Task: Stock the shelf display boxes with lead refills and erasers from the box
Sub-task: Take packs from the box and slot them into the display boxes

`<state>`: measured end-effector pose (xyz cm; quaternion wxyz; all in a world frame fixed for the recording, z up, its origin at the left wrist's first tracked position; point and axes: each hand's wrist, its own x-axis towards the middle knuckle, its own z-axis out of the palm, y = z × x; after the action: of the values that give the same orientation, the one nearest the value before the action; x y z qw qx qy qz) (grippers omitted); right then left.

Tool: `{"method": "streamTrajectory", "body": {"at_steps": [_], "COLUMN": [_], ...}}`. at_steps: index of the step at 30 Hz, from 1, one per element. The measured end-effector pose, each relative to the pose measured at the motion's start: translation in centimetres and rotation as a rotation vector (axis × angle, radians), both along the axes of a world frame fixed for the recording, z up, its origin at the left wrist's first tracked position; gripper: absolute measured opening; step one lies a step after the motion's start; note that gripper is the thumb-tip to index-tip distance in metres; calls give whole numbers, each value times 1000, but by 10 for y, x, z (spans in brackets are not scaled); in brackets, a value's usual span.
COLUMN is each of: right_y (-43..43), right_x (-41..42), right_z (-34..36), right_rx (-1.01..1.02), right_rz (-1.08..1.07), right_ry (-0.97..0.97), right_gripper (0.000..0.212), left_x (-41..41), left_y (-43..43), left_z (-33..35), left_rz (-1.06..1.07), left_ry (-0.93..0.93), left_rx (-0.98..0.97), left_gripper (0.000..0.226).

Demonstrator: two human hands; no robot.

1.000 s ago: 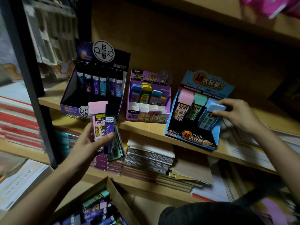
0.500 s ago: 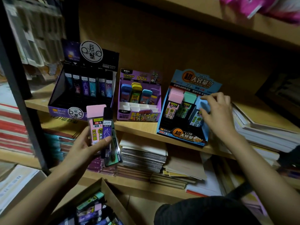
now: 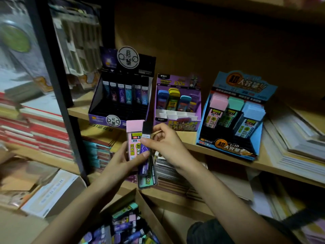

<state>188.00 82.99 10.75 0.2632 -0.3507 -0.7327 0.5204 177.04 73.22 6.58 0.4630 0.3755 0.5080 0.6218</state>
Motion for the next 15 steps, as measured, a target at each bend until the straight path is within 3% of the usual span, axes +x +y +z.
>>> {"method": "streamTrajectory", "body": {"at_steps": [8, 15], "right_y": [13, 55], "right_x": [-7, -43], "right_z": [18, 81], "right_rx": [-229, -5], "right_rz": [-32, -73], "right_ry": [213, 277], "right_gripper": [11, 7], "left_x": [-8, -44], "left_y": [9, -4], "left_z": [4, 7], "left_rz": [132, 266], "left_ry": [-123, -24], "left_rx": [6, 59], "left_gripper": [19, 17]}}
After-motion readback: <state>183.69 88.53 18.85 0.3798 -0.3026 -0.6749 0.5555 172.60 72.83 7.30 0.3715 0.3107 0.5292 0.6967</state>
